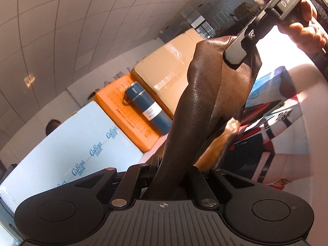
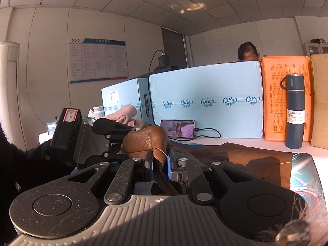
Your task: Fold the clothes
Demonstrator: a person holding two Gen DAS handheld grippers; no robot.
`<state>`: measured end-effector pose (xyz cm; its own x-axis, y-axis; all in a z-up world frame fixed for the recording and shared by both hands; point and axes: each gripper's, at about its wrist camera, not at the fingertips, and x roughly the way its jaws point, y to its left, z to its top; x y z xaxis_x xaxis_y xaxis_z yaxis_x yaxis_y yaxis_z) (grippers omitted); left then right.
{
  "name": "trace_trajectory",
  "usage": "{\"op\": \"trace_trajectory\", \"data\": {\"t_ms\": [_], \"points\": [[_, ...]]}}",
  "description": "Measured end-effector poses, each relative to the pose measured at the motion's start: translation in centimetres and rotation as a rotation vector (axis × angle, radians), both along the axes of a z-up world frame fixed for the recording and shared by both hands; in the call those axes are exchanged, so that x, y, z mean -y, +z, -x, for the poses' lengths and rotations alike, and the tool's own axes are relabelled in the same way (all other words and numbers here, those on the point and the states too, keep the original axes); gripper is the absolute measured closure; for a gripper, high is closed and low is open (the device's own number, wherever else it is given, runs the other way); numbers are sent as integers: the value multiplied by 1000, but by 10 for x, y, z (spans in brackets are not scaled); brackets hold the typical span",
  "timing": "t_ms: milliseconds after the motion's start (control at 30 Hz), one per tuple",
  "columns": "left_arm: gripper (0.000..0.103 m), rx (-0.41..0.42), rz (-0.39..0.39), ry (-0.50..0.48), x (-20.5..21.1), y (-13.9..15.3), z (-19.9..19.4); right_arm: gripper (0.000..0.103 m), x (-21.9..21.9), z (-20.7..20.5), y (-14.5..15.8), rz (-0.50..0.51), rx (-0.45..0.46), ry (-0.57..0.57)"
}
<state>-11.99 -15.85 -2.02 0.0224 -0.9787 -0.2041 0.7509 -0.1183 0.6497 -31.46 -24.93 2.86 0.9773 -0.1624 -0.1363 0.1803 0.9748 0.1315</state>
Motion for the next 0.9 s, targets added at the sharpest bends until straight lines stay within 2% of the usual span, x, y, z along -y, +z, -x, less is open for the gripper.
{"op": "trace_trajectory", "data": {"t_ms": [167, 267, 300, 333, 467, 500, 567, 633, 700, 733, 800, 900], "points": [[98, -75, 21, -11, -39, 4, 27, 86, -22, 27, -1, 5, 43, -43], [97, -144, -25, -41, -58, -2, 42, 75, -30, 42, -7, -11, 44, -110], [97, -166, -43, -51, -63, -4, 47, 65, -33, 47, -8, -10, 40, -144], [97, -189, -60, -62, -68, -6, 52, 50, -35, 52, -8, -9, 43, -177], [91, -221, -130, -105, -73, -18, 60, 29, -38, 74, -7, -12, 104, -249], [91, -228, -147, -107, -73, -21, 60, 20, -37, 77, -6, -16, 116, -260], [91, -242, -176, -107, -72, -27, 60, 18, -32, 76, -7, -31, 113, -288], [89, -254, -194, -116, -72, -29, 58, 9, -25, 70, -9, -50, 88, -326], [70, -264, -226, -158, -77, -30, 55, 9, -15, 51, -11, -71, 11, -401], [63, -279, -232, -175, -82, -28, 52, 9, -9, 41, -12, -81, -28, -440], [43, -324, -232, -205, -94, -24, 41, 8, 5, 20, -15, -106, -100, -509], [30, -409, -202, -210, -113, -13, 17, 8, 26, -8, -23, -156, -226, -585]]}}
